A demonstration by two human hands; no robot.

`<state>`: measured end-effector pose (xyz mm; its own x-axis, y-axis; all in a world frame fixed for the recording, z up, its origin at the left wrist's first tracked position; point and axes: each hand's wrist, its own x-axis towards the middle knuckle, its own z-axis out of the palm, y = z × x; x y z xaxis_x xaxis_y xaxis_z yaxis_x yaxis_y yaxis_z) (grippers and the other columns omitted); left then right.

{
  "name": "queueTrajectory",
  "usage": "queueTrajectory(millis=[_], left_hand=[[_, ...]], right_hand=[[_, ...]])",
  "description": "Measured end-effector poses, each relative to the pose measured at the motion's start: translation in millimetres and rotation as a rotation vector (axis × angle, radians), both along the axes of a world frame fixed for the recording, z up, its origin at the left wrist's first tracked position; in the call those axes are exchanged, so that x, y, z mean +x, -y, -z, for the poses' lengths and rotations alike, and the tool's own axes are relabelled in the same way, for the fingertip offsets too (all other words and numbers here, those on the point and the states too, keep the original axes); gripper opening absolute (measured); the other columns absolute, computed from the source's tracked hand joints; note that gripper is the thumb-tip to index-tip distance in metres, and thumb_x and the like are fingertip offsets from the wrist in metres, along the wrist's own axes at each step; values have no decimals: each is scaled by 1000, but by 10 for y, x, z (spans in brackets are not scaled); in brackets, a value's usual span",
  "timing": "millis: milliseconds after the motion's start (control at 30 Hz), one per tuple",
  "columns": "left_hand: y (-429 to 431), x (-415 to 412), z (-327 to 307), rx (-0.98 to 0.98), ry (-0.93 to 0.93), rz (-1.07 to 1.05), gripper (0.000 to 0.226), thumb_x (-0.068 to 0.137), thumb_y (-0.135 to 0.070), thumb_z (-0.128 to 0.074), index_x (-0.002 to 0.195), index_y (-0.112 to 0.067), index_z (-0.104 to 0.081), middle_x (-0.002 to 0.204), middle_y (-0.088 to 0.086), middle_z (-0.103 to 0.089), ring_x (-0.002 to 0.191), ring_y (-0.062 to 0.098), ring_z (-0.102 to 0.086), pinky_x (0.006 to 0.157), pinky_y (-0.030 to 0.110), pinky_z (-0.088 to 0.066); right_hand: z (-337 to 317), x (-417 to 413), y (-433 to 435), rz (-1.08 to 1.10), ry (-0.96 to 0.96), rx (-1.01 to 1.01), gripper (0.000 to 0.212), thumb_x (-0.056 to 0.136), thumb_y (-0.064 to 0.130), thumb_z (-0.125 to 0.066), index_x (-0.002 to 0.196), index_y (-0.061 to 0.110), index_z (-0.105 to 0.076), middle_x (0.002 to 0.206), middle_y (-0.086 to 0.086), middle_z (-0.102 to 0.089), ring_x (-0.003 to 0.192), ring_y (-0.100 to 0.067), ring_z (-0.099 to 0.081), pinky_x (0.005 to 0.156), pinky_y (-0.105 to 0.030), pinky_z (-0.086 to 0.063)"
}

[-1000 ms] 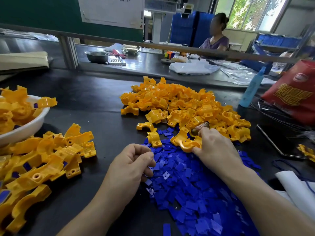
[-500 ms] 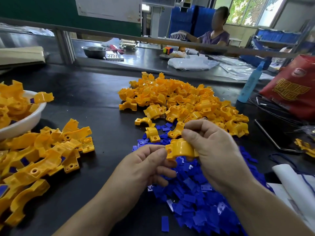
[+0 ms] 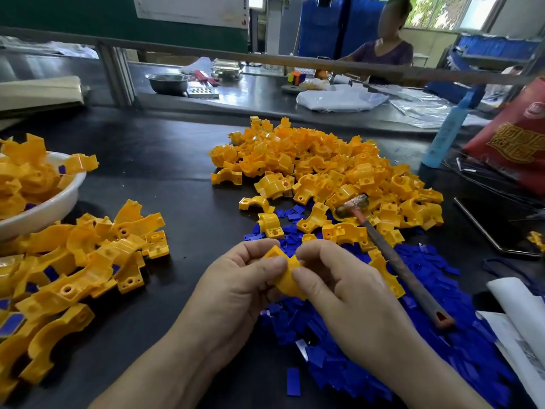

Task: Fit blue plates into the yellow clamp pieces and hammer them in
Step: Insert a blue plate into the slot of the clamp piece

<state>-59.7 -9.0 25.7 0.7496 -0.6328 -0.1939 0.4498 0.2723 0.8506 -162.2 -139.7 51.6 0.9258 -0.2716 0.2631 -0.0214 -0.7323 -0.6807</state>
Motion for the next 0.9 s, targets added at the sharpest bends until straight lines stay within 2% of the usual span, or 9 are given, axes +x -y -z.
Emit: queueTrajectory(millis=[67, 133, 200, 267, 333, 433, 567, 767, 900], left_hand=[[-13, 58, -4, 43, 23, -53, 46, 61, -19, -77, 105, -10, -66, 86, 10, -75, 73, 22, -73, 57, 30, -57], [-39, 137, -12, 41, 17, -104, 37, 66, -21, -72, 100, -10, -63, 78, 8, -75, 68, 21, -74, 53, 29, -57], [-66, 191, -18, 44, -9, -139, 28, 71, -25, -68, 94, -11, -63, 74, 7, -74, 65, 18, -73, 51, 29, -57], [-67, 208, -2, 64, -31, -144, 20, 78, -26, -67, 92, -12, -64, 74, 7, -73, 64, 18, -72, 50, 31, -56], [-45, 183, 13, 100, -50, -114, 22, 80, -26, -66, 95, -10, -65, 74, 8, -72, 64, 19, -72, 51, 33, -56], [-21, 140, 7, 151, -62, -54, 41, 66, -27, -71, 102, -8, -66, 72, 7, -73, 64, 20, -73, 52, 35, -57], [-37, 114, -23, 151, -48, 51, 52, 58, -20, -76, 108, -9, -64, 72, 5, -73, 66, 19, -73, 54, 34, -59], [-48, 81, -12, 146, 3, 128, 52, 55, -14, -76, 106, -10, -64, 81, 8, -75, 72, 22, -74, 59, 33, -60], [-58, 73, -22, 132, 62, 109, 37, 62, -15, -74, 98, -12, -68, 80, 6, -75, 70, 21, -74, 58, 34, -61]], right_hand=[[69, -19, 83, 95, 5, -325, 39, 84, 60, -35, 118, 44, -45, 100, 22, -50, 90, 1, -50, 69, -15, -42], [113, -48, 177, 185, -99, -553, 52, 83, 67, -29, 130, 44, -32, 103, 18, -48, 89, -2, -46, 65, -17, -35], [174, -69, 244, 196, -234, -632, 57, 84, 72, -29, 134, 45, -19, 103, 15, -49, 86, -6, -50, 57, -21, -34], [237, -52, 259, 158, -327, -662, 55, 86, 72, -29, 134, 44, -22, 106, 13, -53, 90, -10, -57, 55, -23, -39], [282, -7, 252, 123, -355, -676, 45, 90, 66, -30, 128, 42, -33, 104, 12, -55, 89, -11, -60, 58, -25, -44], [319, 34, 264, 123, -332, -670, 33, 93, 59, -32, 113, 37, -48, 95, 11, -55, 81, -9, -59, 61, -25, -48], [384, 19, 328, 136, -280, -608, 27, 95, 53, -32, 104, 36, -50, 95, 11, -57, 82, -9, -58, 69, -26, -51], [320, 8, 320, 184, -128, -409, 23, 94, 35, -47, 111, 28, -60, 97, 11, -62, 86, -7, -59, 73, -27, -52], [252, -2, 323, 192, -78, -337, 19, 92, 33, -52, 103, 28, -67, 89, 12, -62, 83, -4, -58, 70, -18, -48]])
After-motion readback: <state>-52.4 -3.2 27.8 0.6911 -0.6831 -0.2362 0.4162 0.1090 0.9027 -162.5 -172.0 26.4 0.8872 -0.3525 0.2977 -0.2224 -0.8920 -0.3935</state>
